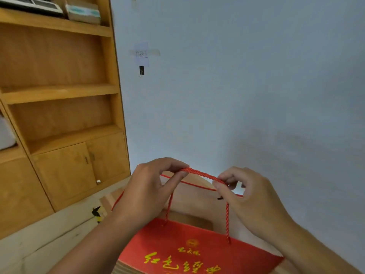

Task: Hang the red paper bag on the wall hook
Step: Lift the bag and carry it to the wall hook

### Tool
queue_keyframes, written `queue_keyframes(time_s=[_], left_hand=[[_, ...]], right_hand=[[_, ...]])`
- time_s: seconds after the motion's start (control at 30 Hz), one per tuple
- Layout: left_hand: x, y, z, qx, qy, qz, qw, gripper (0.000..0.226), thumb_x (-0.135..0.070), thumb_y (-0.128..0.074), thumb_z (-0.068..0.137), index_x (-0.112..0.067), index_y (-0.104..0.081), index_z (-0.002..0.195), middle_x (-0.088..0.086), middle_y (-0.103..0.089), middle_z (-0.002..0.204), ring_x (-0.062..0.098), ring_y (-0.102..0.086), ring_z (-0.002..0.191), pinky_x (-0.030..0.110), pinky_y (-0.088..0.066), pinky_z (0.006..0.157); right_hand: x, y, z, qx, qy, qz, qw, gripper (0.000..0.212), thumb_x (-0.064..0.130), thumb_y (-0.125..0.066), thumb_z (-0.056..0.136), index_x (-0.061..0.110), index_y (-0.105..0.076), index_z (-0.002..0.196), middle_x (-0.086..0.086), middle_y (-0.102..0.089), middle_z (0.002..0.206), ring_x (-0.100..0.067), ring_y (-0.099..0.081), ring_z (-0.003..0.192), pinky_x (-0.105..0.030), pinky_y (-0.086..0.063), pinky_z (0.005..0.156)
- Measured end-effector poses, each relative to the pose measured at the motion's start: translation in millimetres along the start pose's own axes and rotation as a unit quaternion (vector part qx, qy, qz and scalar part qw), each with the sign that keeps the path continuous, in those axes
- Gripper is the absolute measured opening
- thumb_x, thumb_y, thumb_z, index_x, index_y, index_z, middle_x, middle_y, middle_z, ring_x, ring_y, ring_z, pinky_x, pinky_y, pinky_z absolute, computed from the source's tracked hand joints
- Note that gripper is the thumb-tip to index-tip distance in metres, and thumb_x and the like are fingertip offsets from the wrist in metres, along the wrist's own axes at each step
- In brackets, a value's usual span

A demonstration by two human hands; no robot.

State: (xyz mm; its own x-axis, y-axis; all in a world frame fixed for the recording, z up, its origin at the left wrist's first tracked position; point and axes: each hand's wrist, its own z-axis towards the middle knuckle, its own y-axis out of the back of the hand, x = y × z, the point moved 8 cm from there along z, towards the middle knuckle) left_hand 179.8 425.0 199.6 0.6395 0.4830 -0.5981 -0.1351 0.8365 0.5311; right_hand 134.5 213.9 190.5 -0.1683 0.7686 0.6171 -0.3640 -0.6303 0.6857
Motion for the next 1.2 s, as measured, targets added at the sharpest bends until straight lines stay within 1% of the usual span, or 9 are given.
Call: queue_keyframes(time_s=[0.13,0.23,0.3,0.47,0.67,0.8,0.9,1.03,1.2], left_hand=[[62,53,19,-0.039,0.0,0.002,0.999,0.015,-0.02,-0.078,0.089,-0.032,-0.078,0.098,-0.026,-0.075,0.091,-0.007,-0.071,0.089,0.01,-0.052,0.08],[106,90,38,-0.056,0.01,-0.012,0.998,0.016,-0.016,-0.078,0.088,-0.03,-0.078,0.096,-0.023,-0.076,0.089,-0.005,-0.071,0.089,0.005,-0.047,0.079],[134,113,48,-0.065,0.016,-0.023,0.997,0.015,-0.014,-0.078,0.089,-0.028,-0.079,0.095,-0.022,-0.076,0.087,-0.004,-0.071,0.089,0.005,-0.047,0.079],[200,164,64,-0.079,0.035,-0.017,0.996,0.014,-0.017,-0.076,0.09,-0.027,-0.079,0.099,-0.019,-0.077,0.091,-0.002,-0.072,0.09,0.012,-0.053,0.081],[276,218,85,-0.09,0.052,0.007,0.995,0.014,-0.018,-0.075,0.091,-0.027,-0.079,0.1,-0.018,-0.078,0.092,-0.001,-0.073,0.089,0.02,-0.057,0.082],[327,246,100,-0.088,0.058,0.037,0.994,0.014,-0.019,-0.075,0.091,-0.029,-0.079,0.1,-0.02,-0.078,0.091,-0.002,-0.071,0.09,0.008,-0.05,0.078],[369,264,116,-0.084,0.058,0.05,0.994,0.013,-0.019,-0.076,0.09,-0.028,-0.079,0.099,-0.02,-0.077,0.09,-0.002,-0.071,0.09,0.007,-0.048,0.078],[426,288,148,-0.078,0.058,0.058,0.994,0.013,-0.018,-0.077,0.089,-0.027,-0.08,0.097,-0.02,-0.078,0.09,-0.004,-0.071,0.092,0.007,-0.048,0.079],[485,321,194,-0.069,0.066,0.062,0.994,0.016,-0.017,-0.079,0.087,-0.03,-0.08,0.096,-0.02,-0.078,0.089,-0.002,-0.072,0.092,0.01,-0.051,0.077]], right_hand=[[50,-59,44,-0.033,0.015,0.007,0.999,0.007,0.033,-0.076,0.088,0.035,-0.075,0.082,0.018,-0.073,0.08,-0.011,-0.064,0.1,-0.034,-0.05,0.089],[87,-97,75,-0.053,0.031,0.028,0.998,0.01,0.026,-0.078,0.088,0.031,-0.074,0.079,0.014,-0.075,0.075,-0.003,-0.069,0.087,-0.009,-0.046,0.08],[108,-122,94,-0.064,0.03,0.045,0.996,0.011,0.025,-0.078,0.087,0.03,-0.074,0.078,0.013,-0.075,0.076,0.002,-0.069,0.086,-0.002,-0.043,0.075],[155,-183,136,-0.046,0.032,0.065,0.996,0.011,0.026,-0.078,0.087,0.03,-0.075,0.077,0.013,-0.075,0.076,0.001,-0.069,0.085,-0.008,-0.046,0.068],[203,-256,188,0.0,0.066,0.064,0.996,0.011,0.022,-0.08,0.087,0.028,-0.078,0.078,0.01,-0.075,0.071,0.0,-0.069,0.085,0.004,-0.043,0.07],[221,-310,224,0.018,0.073,0.08,0.994,0.013,0.022,-0.081,0.085,0.027,-0.078,0.075,0.008,-0.075,0.07,0.005,-0.065,0.089,0.005,-0.04,0.075],[228,-352,252,0.026,0.078,0.095,0.992,0.015,0.027,-0.08,0.085,0.031,-0.075,0.071,0.018,-0.074,0.082,0.008,-0.061,0.092,-0.001,-0.043,0.075],[237,-406,302,0.02,0.081,0.107,0.991,0.01,0.038,-0.077,0.082,0.036,-0.073,0.073,0.018,-0.074,0.083,-0.003,-0.06,0.099,-0.016,-0.042,0.07],[266,-453,363,0.023,0.089,0.117,0.989,0.016,0.032,-0.081,0.08,0.038,-0.072,0.069,0.019,-0.073,0.086,-0.002,-0.059,0.1,0.005,-0.038,0.073]])
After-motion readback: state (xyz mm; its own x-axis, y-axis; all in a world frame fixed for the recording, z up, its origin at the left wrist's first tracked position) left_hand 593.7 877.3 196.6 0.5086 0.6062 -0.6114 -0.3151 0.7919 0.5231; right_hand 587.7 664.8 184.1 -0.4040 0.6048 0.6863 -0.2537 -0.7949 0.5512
